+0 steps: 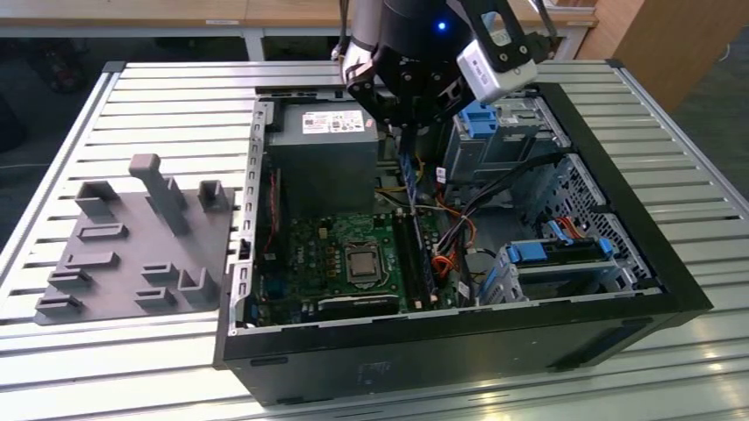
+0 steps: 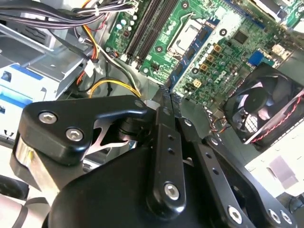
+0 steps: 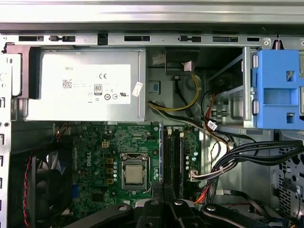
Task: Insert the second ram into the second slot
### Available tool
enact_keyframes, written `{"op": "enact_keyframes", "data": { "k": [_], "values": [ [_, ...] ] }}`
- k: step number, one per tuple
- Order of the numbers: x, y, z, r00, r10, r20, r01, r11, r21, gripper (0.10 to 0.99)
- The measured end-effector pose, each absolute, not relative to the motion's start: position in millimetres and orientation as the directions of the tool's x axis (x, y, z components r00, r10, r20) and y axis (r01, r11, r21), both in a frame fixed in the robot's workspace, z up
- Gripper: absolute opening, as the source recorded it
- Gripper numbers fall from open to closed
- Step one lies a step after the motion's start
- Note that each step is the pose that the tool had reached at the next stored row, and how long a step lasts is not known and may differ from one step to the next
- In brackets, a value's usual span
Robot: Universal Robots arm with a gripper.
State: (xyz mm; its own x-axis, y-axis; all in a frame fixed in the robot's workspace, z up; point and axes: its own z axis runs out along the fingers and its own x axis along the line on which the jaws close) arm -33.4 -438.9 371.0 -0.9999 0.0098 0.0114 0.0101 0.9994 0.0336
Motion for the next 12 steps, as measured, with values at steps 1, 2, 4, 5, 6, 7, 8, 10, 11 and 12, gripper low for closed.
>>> {"op": "enact_keyframes", "data": {
  "k": [1, 2, 4, 5, 6, 7, 8, 10, 11, 12],
  "values": [
    [-33.4, -439.7, 370.1, -1.0, 0.01, 0.011, 0.01, 0.999, 0.034, 0.114],
    [-33.4, -440.3, 369.1, -1.0, 0.01, 0.011, 0.01, 0.999, 0.035, 0.114],
    [-33.4, -441.0, 367.5, -1.0, 0.003, 0.011, 0.004, 0.999, 0.036, 0.114],
    [-33.4, -441.1, 366.7, -1.0, 0.0, 0.011, 0.001, 0.999, 0.036, 0.114],
    [-33.4, -441.2, 365.9, -1.0, -0.001, 0.011, 0.0, 0.999, 0.036, 0.114],
    [-33.4, -441.4, 365.2, -1.0, -0.001, 0.011, -0.001, 0.999, 0.036, 0.114],
    [-33.4, -441.5, 364.3, -1.0, -0.001, 0.011, -0.001, 0.999, 0.036, 0.114],
    [-33.4, -442.0, 362.8, -1.0, -0.001, 0.011, -0.001, 0.999, 0.036, 0.114],
    [-33.4, -442.2, 362.0, -1.0, -0.001, 0.011, -0.001, 0.999, 0.036, 0.114],
    [-33.4, -442.6, 361.2, -1.0, -0.001, 0.011, -0.001, 0.999, 0.036, 0.114]
  ]
}}
